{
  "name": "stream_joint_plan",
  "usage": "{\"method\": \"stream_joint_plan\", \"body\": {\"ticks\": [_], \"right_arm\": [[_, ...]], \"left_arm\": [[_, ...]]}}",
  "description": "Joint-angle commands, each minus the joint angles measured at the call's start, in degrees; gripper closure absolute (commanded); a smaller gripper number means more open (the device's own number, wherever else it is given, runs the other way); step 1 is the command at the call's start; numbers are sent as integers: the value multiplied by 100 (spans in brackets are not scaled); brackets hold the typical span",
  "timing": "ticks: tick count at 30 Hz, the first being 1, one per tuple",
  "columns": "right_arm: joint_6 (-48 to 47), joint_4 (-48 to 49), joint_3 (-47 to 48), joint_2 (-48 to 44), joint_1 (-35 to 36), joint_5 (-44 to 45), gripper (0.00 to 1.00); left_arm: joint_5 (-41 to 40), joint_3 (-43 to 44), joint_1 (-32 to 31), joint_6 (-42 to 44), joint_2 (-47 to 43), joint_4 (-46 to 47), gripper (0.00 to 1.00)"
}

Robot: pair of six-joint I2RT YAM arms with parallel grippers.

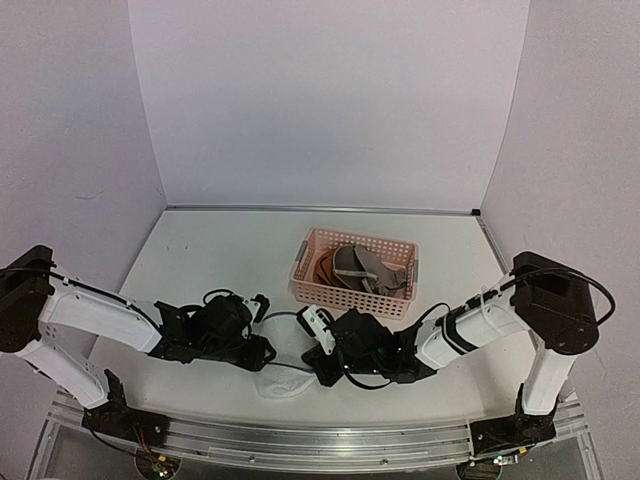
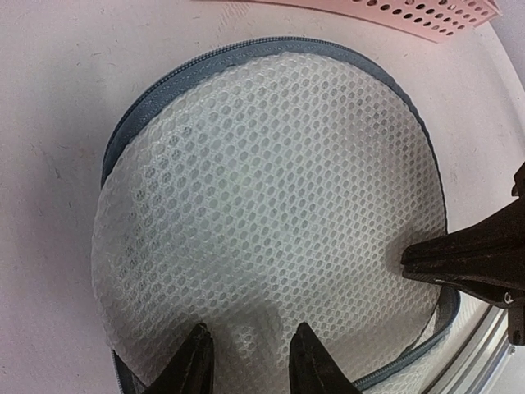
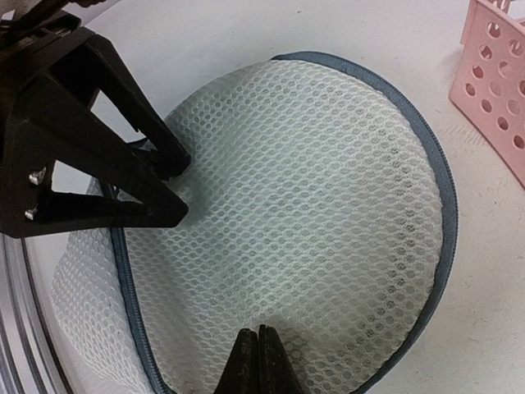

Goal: Unzip the laundry bag and remove the bra
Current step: Adjust the laundry bag at the center of the board.

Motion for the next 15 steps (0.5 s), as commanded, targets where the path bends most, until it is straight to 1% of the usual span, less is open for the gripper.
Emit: {"method": "stream_joint_plan", "body": {"ticks": [1, 2, 5, 9, 12, 15], "right_arm": [[-98, 163, 47, -434, 2, 198, 100], [-136, 119, 67, -504, 2, 248, 99], [-250, 29, 110, -732, 2, 395, 89], [-557, -38, 201, -946, -7, 679, 80], [-823, -104, 287, -1050, -51, 920, 70], [-1041, -167, 334, -1185, -183, 1138, 55]], "left_arm": [[-214, 330, -29, 142, -371, -1, 63], [-280, 386, -25, 173, -455, -14, 62], [-524, 607, -25, 330, -727, -373, 57], [-840, 920, -12, 696, -983, -571, 48], [-972, 1276, 60, 1007, -986, -794, 44], [-1030, 1570, 205, 1256, -894, -992, 44]]}}
